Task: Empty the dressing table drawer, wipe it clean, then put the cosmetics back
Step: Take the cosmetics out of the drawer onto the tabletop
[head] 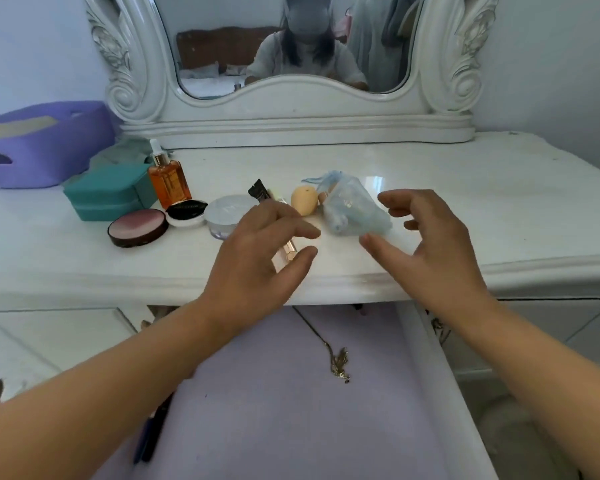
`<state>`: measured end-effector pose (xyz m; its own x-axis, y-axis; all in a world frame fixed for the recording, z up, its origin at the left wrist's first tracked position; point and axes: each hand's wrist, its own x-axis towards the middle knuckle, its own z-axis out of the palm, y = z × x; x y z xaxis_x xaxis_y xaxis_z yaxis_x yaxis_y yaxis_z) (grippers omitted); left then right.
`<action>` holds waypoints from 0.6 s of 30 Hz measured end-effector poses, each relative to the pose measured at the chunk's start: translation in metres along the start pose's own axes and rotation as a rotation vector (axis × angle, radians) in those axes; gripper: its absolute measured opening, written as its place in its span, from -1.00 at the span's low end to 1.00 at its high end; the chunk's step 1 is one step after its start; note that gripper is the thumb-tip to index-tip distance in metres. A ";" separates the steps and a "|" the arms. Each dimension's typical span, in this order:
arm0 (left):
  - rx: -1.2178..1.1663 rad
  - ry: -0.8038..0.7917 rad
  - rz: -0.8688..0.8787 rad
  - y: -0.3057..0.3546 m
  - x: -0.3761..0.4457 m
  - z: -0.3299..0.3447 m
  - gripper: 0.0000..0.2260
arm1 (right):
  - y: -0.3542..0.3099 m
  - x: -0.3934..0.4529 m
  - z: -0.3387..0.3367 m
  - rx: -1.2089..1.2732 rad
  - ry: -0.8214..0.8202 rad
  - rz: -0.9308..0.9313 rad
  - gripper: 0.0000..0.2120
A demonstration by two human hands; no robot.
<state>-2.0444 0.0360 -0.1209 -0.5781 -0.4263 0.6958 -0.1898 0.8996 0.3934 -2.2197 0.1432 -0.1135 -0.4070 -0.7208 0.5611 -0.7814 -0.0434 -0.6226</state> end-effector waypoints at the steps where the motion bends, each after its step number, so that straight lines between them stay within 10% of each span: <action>1: -0.012 -0.026 0.050 0.004 -0.011 -0.003 -0.86 | -0.002 -0.013 -0.003 0.011 -0.021 -0.046 -0.65; 11: 0.107 -0.886 0.113 -0.024 -0.093 0.053 -0.69 | 0.033 -0.097 0.011 -0.113 -0.466 -0.102 -0.75; 18: 0.144 -0.877 0.061 -0.034 -0.078 0.074 -0.62 | 0.037 -0.110 0.018 -0.141 -0.558 -0.046 -0.68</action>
<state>-2.0516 0.0460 -0.2334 -0.9788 -0.2040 -0.0205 -0.2025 0.9468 0.2502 -2.1956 0.2080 -0.2083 -0.0902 -0.9778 0.1890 -0.8634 -0.0178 -0.5042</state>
